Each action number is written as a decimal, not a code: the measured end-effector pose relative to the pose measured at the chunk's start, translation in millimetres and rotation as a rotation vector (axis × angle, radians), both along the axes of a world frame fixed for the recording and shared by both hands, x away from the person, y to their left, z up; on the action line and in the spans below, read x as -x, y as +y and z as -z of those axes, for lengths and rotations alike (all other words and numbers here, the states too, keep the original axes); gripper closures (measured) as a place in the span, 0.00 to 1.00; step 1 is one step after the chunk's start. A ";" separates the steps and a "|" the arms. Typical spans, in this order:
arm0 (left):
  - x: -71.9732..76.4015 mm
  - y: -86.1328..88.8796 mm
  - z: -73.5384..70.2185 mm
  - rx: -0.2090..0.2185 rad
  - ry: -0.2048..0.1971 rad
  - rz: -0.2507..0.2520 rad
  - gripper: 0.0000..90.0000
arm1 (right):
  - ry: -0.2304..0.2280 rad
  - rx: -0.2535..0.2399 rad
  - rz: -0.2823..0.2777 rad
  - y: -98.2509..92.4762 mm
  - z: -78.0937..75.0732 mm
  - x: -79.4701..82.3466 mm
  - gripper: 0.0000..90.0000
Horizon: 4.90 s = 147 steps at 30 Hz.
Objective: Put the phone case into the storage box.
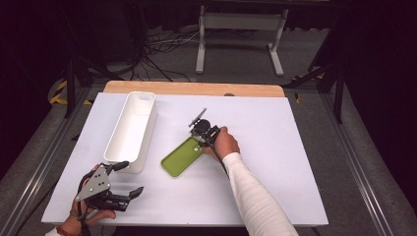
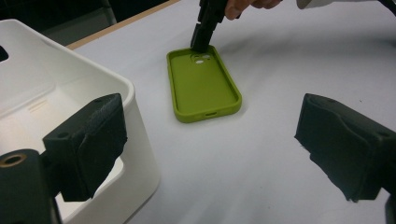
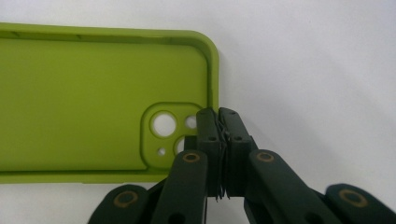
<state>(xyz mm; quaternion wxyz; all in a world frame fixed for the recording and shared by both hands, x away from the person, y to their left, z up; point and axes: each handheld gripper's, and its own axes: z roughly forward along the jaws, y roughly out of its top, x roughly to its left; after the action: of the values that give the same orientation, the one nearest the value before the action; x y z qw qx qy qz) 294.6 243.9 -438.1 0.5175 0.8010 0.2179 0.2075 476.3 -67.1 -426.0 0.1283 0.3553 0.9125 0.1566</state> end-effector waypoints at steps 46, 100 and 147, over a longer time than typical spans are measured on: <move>-5.1 5.3 -19.0 0.037 -0.034 -0.040 0.11 | -0.732 -0.118 -0.153 -50.1 -54.5 109.2 0.99; -59.4 -109.7 -55.1 -0.029 0.009 0.121 0.43 | -0.966 -0.020 -0.470 -33.2 -47.6 174.0 0.98; -55.3 -102.2 -69.1 -0.016 0.001 0.159 0.86 | -1.084 -0.018 -0.494 -18.0 -49.3 183.7 0.83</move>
<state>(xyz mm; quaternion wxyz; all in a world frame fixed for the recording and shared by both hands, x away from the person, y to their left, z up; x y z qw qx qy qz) 349.9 141.7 -369.0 0.5258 0.8200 0.1520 0.1671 292.6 -85.1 -376.7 0.5328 0.0029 0.7712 0.3485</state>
